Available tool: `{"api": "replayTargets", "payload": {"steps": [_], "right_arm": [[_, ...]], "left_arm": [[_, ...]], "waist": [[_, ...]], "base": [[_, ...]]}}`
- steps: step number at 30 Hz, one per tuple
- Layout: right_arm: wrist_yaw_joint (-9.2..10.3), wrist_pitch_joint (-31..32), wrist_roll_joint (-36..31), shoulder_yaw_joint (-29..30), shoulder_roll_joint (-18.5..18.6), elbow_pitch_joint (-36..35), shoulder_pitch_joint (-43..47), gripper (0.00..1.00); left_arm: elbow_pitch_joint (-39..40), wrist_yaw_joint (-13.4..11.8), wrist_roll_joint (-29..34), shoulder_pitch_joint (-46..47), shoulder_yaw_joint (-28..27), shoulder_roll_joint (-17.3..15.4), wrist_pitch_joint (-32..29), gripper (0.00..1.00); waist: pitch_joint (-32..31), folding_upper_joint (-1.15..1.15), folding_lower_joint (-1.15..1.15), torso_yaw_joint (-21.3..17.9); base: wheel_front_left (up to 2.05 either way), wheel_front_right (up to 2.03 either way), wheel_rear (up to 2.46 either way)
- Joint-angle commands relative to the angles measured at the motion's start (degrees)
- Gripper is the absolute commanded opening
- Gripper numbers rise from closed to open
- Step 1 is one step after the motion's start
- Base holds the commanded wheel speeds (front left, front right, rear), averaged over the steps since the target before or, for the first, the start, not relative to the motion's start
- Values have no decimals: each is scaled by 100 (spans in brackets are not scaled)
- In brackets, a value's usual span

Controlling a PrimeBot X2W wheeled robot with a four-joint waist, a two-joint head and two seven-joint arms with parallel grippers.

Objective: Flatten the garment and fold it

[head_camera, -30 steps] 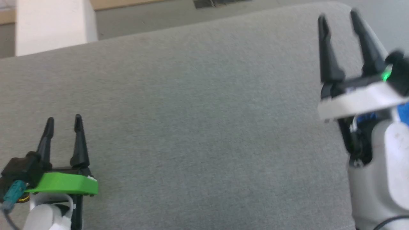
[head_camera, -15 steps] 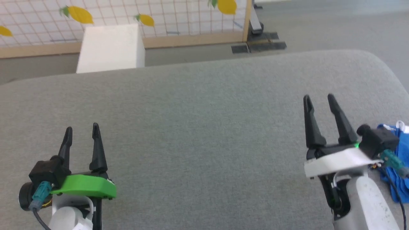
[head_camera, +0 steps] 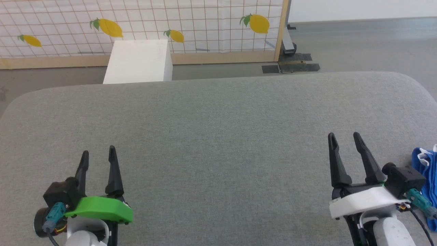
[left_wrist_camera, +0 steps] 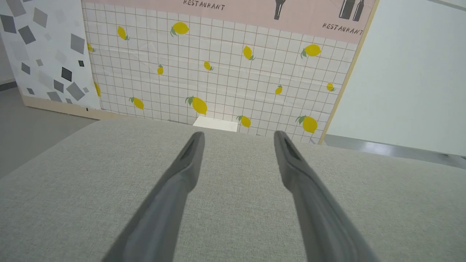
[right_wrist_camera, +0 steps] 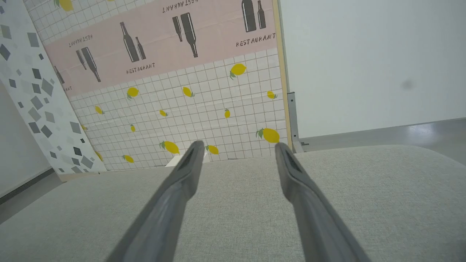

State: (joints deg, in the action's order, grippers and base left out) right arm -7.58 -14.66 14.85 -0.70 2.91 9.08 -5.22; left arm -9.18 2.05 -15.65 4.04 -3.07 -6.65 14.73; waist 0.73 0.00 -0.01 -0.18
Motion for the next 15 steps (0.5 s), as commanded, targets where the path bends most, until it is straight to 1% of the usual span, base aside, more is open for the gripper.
{"api": "replayTargets", "payload": {"steps": [1, 8, 15], "right_arm": [[9, -33, -2, -16, -2, 6, 89, 100], [9, -33, -192, -110, -3, 156, 208, 100], [9, -33, -241, -177, -3, 300, 270, 100]], "left_arm": [[-60, 47, 47, -69, -7, 56, 26, 100], [-211, 126, 209, -69, 55, 105, 27, 100], [-291, 175, 405, -87, 61, 118, 27, 100]], "waist": [[-41, 0, 1, 47], [-61, 0, 1, 112], [-42, 0, 1, 84]], "base": [[0, 0, 0], [0, 0, 0], [0, 0, 0]]}}
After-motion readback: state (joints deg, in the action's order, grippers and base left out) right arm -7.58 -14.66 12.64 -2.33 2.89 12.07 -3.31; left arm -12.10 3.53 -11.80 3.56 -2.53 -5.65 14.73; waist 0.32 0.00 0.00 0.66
